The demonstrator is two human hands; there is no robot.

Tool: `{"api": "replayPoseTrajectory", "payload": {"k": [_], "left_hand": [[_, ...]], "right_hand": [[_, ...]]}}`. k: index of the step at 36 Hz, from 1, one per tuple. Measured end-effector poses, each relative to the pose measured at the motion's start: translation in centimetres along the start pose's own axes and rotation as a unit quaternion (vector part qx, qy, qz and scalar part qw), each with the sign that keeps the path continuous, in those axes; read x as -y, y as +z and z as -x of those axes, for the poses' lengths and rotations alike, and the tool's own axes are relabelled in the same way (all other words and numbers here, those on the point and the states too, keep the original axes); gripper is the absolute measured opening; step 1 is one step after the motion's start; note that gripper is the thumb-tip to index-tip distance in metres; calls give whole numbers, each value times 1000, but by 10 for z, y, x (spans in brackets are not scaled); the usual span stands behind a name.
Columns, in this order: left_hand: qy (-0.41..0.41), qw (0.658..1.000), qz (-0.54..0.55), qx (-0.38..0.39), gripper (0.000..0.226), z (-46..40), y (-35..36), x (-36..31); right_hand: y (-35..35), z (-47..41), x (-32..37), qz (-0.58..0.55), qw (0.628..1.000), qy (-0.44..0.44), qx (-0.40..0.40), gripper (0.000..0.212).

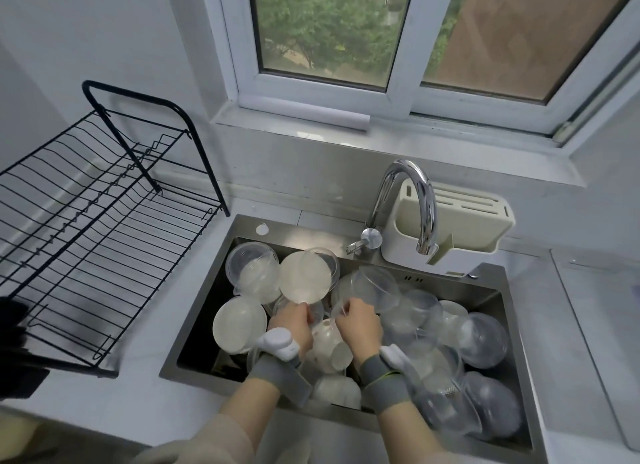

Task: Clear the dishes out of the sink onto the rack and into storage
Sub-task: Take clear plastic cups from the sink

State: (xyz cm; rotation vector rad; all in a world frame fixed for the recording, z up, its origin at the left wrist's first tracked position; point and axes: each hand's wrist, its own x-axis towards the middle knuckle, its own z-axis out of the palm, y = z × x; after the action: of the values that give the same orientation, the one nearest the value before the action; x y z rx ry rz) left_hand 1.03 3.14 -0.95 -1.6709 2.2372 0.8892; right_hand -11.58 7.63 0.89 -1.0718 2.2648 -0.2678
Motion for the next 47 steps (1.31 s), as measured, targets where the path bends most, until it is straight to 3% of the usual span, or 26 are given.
{"api": "replayPoseTrajectory", "payload": {"k": [10, 15, 20, 28, 33, 38, 45, 47], "left_hand": [[-11, 1000, -9, 14, 22, 6, 1, 0], [-17, 993, 88, -77, 7, 4, -24, 7], [-31, 982, 143, -120, 8, 1, -44, 5], [-25, 944, 283, -166, 12, 5, -52, -2], [-56, 905, 399, -139, 13, 2, -47, 2], [-80, 825, 546, -124, 12, 1, -46, 3], [-125, 720, 680, -64, 42, 3, -52, 0], [-112, 714, 688, -62, 49, 3, -54, -1]], "right_hand": [[-1, 3, 0, -49, 999, -21, 5, 4], [-9, 2, 4, -126, 989, -59, -44, 9], [-21, 4, 15, -199, 963, -142, -111, 5], [-31, 4, 24, -197, 931, -244, -186, 9], [-34, 10, 25, -211, 911, -287, -205, 16], [-35, 15, 26, -191, 913, -320, -167, 10], [-30, 21, 31, -98, 917, -351, -164, 12], [-27, 22, 33, -59, 917, -365, -151, 13]]}}
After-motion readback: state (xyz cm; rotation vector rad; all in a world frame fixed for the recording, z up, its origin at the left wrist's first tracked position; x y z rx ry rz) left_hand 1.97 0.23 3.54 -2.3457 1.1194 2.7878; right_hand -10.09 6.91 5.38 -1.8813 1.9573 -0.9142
